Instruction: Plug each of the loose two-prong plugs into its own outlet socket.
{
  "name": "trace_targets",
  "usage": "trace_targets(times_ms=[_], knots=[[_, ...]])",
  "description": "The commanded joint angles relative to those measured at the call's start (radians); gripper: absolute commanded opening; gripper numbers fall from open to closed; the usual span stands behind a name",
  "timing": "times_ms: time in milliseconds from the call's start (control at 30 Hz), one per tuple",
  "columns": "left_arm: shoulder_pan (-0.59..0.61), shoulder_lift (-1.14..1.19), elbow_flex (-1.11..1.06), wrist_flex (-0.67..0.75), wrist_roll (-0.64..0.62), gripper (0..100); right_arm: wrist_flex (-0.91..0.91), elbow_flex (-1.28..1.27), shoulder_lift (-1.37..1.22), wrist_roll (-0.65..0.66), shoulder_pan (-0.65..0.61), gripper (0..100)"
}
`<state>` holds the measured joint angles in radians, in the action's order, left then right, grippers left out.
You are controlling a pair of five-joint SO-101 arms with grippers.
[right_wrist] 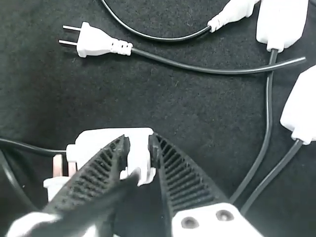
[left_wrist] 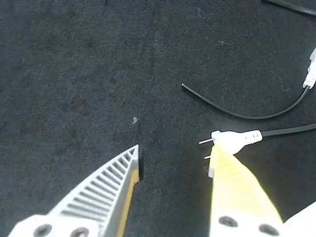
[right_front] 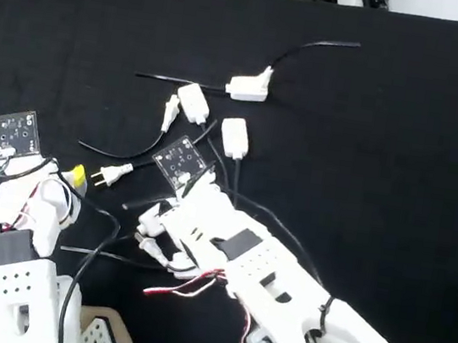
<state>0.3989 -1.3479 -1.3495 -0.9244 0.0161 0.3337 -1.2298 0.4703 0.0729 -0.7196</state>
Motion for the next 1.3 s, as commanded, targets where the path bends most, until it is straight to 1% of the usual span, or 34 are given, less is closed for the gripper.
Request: trace_targets(times_ms=[0,100,267,367,833,900,1133,1267], knots=[[0.008,-0.002,0.007,0.000,-0.008,24,0.064,-0.028,-0.008,-0.012,-0.009,1.4],[0.008,-0.002,0.007,0.000,-0.008,24,0.072,-0.027,-0.008,-0.009,-0.009,1.4],[0.007,-0.002,0.007,0.000,-0.008,24,0.267,0.082,-0.008,-0.021,-0.009,1.5],[0.007,-0.002,0.007,0.000,-0.008,24,0.331,0.127,-0.008,-0.072,-0.009,1.5],[0.007,-0.002,0.007,0.000,-0.008,24,0.342,0.113,-0.016,-0.072,-0.009,1.3],[0.007,-0.002,0.007,0.000,-0.008,24,0.344,0.107,-0.016,-0.046,-0.009,1.3],[0.007,-0.002,0.007,0.000,-0.008,24,0.451,0.147,-0.016,-0.028,-0.009,1.3],[0.007,-0.002,0.007,0.000,-0.008,24,0.417,0.148,-0.016,-0.031,-0.009,1.3]])
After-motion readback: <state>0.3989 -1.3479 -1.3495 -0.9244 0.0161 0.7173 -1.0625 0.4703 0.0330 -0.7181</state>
